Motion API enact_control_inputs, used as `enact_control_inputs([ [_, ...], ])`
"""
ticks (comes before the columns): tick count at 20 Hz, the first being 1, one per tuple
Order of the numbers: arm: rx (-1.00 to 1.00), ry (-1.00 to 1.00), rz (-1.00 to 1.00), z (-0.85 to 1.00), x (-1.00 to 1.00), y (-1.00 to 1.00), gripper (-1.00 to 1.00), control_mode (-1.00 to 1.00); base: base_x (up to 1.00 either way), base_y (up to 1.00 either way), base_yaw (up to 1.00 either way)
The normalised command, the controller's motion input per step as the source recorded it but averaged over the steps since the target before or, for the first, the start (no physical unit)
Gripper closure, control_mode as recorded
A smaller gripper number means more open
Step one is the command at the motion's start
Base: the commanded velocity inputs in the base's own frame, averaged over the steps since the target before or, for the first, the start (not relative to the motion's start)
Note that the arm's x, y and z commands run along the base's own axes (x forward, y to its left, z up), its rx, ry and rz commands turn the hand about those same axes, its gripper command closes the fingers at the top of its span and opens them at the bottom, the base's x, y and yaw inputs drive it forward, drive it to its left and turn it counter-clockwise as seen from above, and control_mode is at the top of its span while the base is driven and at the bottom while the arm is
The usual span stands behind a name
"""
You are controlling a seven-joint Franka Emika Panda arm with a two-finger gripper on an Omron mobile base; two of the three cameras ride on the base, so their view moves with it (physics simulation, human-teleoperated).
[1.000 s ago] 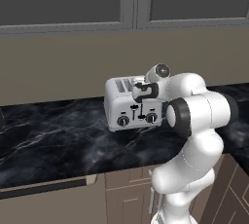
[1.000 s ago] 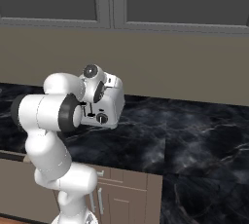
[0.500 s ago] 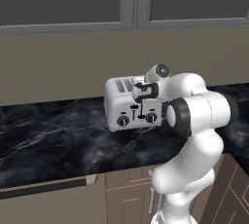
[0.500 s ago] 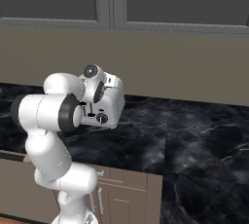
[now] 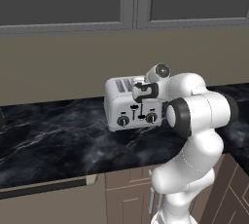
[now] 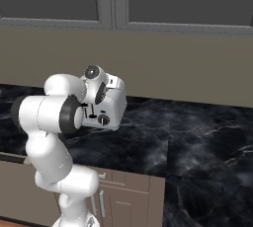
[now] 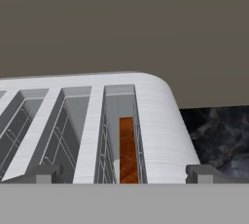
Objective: Start the toaster. Once the lever pops up, take the bread to the plate on the dining counter.
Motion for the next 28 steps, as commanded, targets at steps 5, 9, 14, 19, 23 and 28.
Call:
enact_control_inputs([
  [5, 0.00, 0.00, 0.00, 0.00, 0.00, 0.00, -1.00, -1.00, 0.00, 0.00, 0.00],
  [9, 0.00, 0.00, 0.00, 0.00, 0.00, 0.00, -1.00, -1.00, 0.00, 0.00, 0.00],
  [14, 0.00, 0.00, 0.00, 0.00, 0.00, 0.00, -1.00, -1.00, 0.00, 0.00, 0.00],
  [19, 0.00, 0.00, 0.00, 0.00, 0.00, 0.00, -1.00, -1.00, 0.00, 0.00, 0.00],
  [23, 0.00, 0.00, 0.00, 0.00, 0.00, 0.00, -1.00, -1.00, 0.00, 0.00, 0.00],
  [28, 0.00, 0.00, 0.00, 0.00, 0.00, 0.00, -1.00, -1.00, 0.00, 0.00, 0.00],
])
